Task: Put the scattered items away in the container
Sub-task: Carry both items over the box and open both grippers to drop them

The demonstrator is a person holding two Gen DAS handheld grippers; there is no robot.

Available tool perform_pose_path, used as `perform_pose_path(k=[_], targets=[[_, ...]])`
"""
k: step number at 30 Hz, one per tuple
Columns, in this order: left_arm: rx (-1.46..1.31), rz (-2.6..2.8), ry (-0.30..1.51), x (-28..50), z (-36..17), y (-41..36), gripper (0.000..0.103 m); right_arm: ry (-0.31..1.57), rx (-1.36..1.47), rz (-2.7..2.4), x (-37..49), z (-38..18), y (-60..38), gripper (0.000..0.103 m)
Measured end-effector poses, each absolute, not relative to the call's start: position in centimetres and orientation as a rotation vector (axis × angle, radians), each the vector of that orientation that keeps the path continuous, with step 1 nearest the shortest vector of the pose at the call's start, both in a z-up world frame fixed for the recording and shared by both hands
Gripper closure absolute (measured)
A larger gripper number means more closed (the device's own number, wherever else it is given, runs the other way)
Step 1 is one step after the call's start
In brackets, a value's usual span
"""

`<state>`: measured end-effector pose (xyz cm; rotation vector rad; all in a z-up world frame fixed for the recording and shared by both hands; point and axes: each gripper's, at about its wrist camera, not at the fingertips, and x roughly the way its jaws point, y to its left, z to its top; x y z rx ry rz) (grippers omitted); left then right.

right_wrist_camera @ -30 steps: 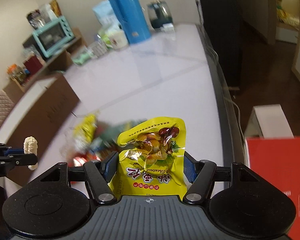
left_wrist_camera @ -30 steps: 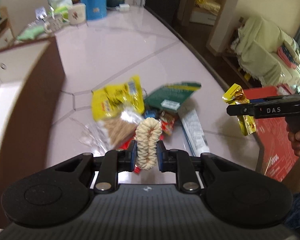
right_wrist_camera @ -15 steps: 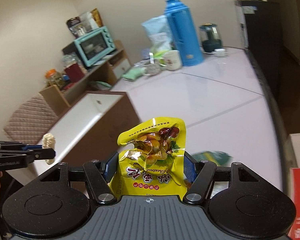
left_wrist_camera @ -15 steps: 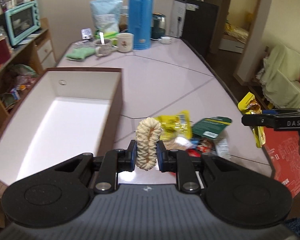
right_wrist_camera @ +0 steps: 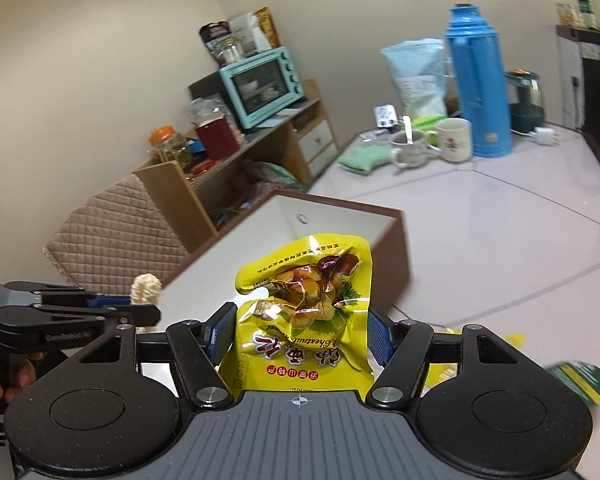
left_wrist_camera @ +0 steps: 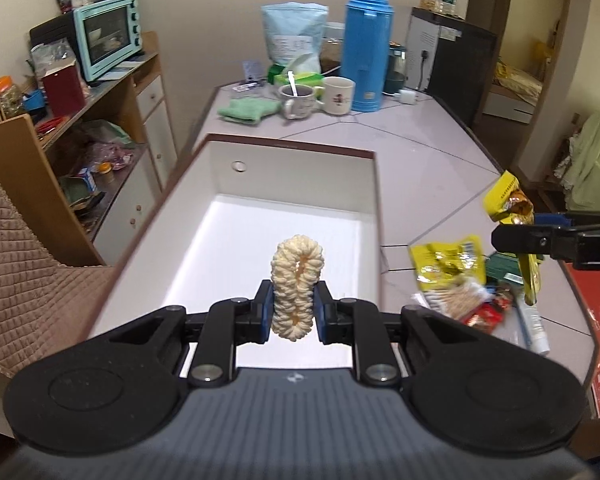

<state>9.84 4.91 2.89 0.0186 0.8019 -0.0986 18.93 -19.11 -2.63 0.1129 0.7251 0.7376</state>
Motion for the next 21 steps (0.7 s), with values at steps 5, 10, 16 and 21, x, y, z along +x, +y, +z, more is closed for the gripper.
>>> perform_pose_path(k=[5, 10, 16, 21], targets=[[0.011, -0.118, 0.815, 11.1, 2.2, 7.4, 0.086, 0.732, 0.09, 0.758, 19.6, -2.8, -15.3, 0.038], [0.006, -0.142, 0.834, 12.4, 1.3, 9.7, 0.085, 0.768, 0.078, 0.773, 20.8, -4.1, -11.5, 0.038], [0.009, -0.17, 0.871, 14.6, -0.4, 11.6, 0.085, 0.832, 0.035, 0.74, 23.2, -6.7, -7.8, 0.037], [0.02, -0.191, 0.914, 17.1, -2.2, 12.5, 0.083, 0.883, -0.002, 0.713, 25.0, -8.8, -6.2, 0.037]])
